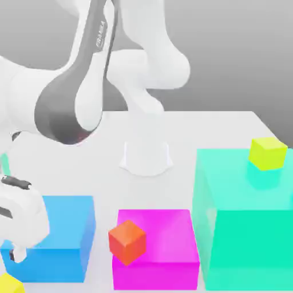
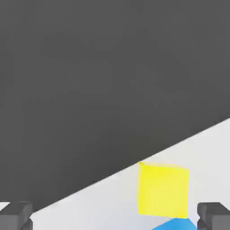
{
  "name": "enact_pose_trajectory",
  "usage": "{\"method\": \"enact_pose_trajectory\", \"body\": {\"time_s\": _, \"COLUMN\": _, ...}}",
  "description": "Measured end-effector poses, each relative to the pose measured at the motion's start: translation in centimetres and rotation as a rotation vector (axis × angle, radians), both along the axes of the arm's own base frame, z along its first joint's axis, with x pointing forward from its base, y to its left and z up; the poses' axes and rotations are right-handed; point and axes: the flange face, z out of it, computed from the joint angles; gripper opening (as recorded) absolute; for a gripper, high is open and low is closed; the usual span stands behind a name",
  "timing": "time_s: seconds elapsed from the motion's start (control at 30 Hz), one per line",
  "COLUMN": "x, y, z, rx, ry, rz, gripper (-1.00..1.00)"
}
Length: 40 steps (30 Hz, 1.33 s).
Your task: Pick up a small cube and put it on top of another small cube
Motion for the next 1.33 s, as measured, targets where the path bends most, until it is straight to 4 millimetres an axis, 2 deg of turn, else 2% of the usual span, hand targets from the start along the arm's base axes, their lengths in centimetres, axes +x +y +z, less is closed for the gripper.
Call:
{"method": "enact_pose_trajectory", "body": {"time_s": 0.07, "x": -0.7, "y": -1.2, "z": -3.5, "rx": 0.009, "ry": 0.037, "rz": -0.024, "gripper": 0.00}}
{"method": "enact_pose_trajectory", "body": {"time_s": 0.17, "x": -1.0, "y": -1.6, "z": -8.4, "rx": 0.012, "ry": 0.050, "rz": -0.032, "gripper": 0.00}}
{"method": "enact_pose_trajectory", "body": {"time_s": 0.2, "x": -1.0, "y": -1.7, "z": -9.8, "rx": 0.012, "ry": 0.051, "rz": -0.033, "gripper": -1.00}}
{"method": "enact_pose_trajectory", "body": {"time_s": 0.37, "x": -1.0, "y": -1.7, "z": -9.8, "rx": 0.013, "ry": 0.051, "rz": -0.033, "gripper": -1.00}}
{"method": "enact_pose_trajectory", "body": {"time_s": 0.4, "x": -1.1, "y": -1.7, "z": -10.5, "rx": 0.013, "ry": 0.051, "rz": -0.033, "gripper": -1.00}}
{"method": "enact_pose_trajectory", "body": {"time_s": 0.47, "x": -1.0, "y": -1.7, "z": -9.1, "rx": 0.013, "ry": 0.052, "rz": -0.033, "gripper": -1.00}}
{"method": "enact_pose_trajectory", "body": {"time_s": 0.53, "x": -1.0, "y": -1.7, "z": -6.3, "rx": 0.014, "ry": 0.052, "rz": -0.033, "gripper": -1.00}}
{"method": "enact_pose_trajectory", "body": {"time_s": 0.57, "x": -1.1, "y": -1.4, "z": -4.9, "rx": 0.015, "ry": 0.051, "rz": -0.031, "gripper": -1.00}}
{"method": "enact_pose_trajectory", "body": {"time_s": 0.6, "x": -1.0, "y": -0.3, "z": -3.7, "rx": 0.019, "ry": 0.050, "rz": -0.021, "gripper": -1.00}}
{"method": "enact_pose_trajectory", "body": {"time_s": 0.8, "x": -1.4, "y": 8.6, "z": 2.4, "rx": 0.039, "ry": 0.044, "rz": 0.069, "gripper": -1.00}}
{"method": "enact_pose_trajectory", "body": {"time_s": 1.03, "x": -4.7, "y": 19.9, "z": 8.1, "rx": 0.025, "ry": 0.050, "rz": 0.211, "gripper": -1.00}}
{"method": "enact_pose_trajectory", "body": {"time_s": 1.1, "x": -6.0, "y": 21.4, "z": 8.7, "rx": 0.014, "ry": 0.052, "rz": 0.225, "gripper": -1.00}}
{"method": "enact_pose_trajectory", "body": {"time_s": 1.2, "x": -6.4, "y": 21.6, "z": 5.3, "rx": 0.010, "ry": 0.057, "rz": 0.224, "gripper": -1.00}}
{"method": "enact_pose_trajectory", "body": {"time_s": 1.23, "x": -6.5, "y": 21.7, "z": 3.9, "rx": 0.009, "ry": 0.055, "rz": 0.224, "gripper": 1.00}}
{"method": "enact_pose_trajectory", "body": {"time_s": 1.33, "x": -6.5, "y": 21.8, "z": 3.9, "rx": 0.009, "ry": 0.055, "rz": 0.227, "gripper": 1.00}}
